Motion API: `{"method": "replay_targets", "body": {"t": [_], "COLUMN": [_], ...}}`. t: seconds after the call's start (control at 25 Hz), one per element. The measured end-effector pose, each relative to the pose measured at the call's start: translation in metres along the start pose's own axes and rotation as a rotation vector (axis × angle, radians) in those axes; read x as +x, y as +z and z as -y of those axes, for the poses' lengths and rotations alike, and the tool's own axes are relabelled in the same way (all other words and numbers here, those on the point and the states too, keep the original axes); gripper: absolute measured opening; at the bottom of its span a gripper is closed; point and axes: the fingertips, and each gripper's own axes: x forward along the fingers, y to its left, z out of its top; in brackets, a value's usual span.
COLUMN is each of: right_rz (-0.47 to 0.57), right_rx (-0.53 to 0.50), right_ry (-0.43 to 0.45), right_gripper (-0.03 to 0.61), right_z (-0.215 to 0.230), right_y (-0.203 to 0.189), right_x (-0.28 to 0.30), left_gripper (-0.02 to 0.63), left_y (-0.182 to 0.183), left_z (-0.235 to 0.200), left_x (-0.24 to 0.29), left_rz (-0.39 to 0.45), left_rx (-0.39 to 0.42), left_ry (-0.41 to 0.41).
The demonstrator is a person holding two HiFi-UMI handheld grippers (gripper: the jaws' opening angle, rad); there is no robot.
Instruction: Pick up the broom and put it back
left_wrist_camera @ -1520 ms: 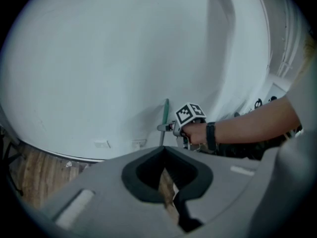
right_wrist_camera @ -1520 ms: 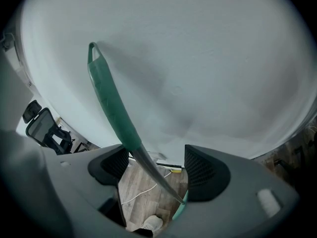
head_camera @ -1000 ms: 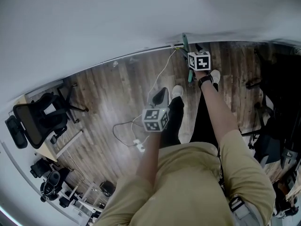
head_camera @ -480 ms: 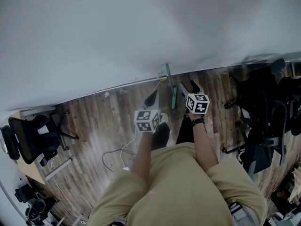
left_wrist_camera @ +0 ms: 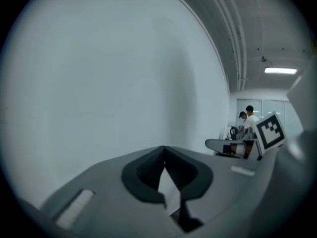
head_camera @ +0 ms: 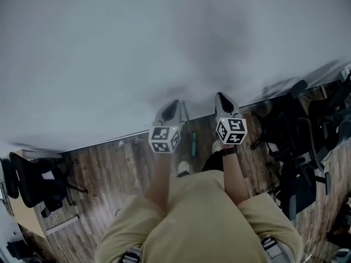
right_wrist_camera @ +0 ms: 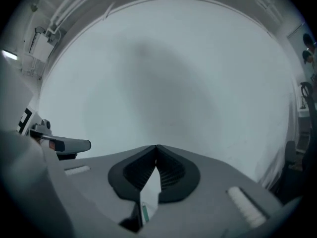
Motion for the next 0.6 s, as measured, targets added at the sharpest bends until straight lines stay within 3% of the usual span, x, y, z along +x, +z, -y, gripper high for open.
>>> {"method": "replay_targets", "body": {"t": [0.32,0.6], "right_rz": [0.061,0.129], "right_rx": [-0.082,-0.145], "right_ry": [0.005,-0.008], "right_gripper": [0.005,0.005], "right_z": [-0.018,-0.035], "right_y": [0.061,0.088], "right_x": [-0.032,-0.048], "left_gripper": [0.000,0.000], "left_y": [0.074,0.085], "left_z": [0.038,0.043], "left_x": [-0.009,-0.013], "left_rz": [0.099,0.121], "left_rx": [0.190,0.201], "left_ry": [-0.044,-0.066]}}
